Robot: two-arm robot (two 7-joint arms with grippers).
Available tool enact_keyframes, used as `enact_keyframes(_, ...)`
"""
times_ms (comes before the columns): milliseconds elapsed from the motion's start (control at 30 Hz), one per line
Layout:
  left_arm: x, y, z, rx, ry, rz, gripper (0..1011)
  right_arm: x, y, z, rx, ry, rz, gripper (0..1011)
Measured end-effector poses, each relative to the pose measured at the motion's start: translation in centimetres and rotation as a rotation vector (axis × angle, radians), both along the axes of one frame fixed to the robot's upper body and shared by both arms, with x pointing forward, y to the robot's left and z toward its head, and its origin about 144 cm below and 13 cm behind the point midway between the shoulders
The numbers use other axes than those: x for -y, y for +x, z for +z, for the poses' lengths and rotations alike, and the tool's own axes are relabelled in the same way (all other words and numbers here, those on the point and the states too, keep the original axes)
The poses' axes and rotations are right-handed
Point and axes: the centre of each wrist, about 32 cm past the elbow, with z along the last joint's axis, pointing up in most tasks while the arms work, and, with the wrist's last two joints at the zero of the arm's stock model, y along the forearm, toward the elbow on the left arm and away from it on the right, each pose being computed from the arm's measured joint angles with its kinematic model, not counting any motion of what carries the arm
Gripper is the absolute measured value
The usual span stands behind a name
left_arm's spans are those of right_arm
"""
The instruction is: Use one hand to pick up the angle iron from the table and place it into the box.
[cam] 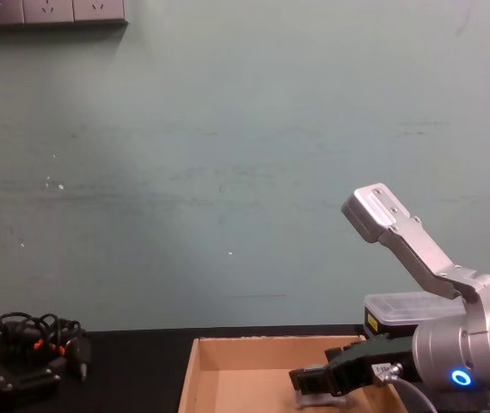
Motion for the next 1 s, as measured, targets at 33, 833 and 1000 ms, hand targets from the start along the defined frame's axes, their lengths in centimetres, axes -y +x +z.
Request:
enact_keyframes(33, 0.0, 0.0, 0.0, 0.000, 0.000, 0.000, 1011, 0.0, 0.0, 0.0, 0.000, 0.000, 0.000, 684)
enact_keyframes(833, 0.0, 0.0, 0.0, 0.000, 0.000, 0.000, 1011, 1.1, -2.1, 1.1, 0.029, 0.019, 0.000, 1000)
enact_keyframes(1000, 0.0, 0.0, 0.0, 0.000, 0.000, 0.000, 1011, 2.3, -4.4, 2.2, 0.043, 0.035, 0.017, 1000)
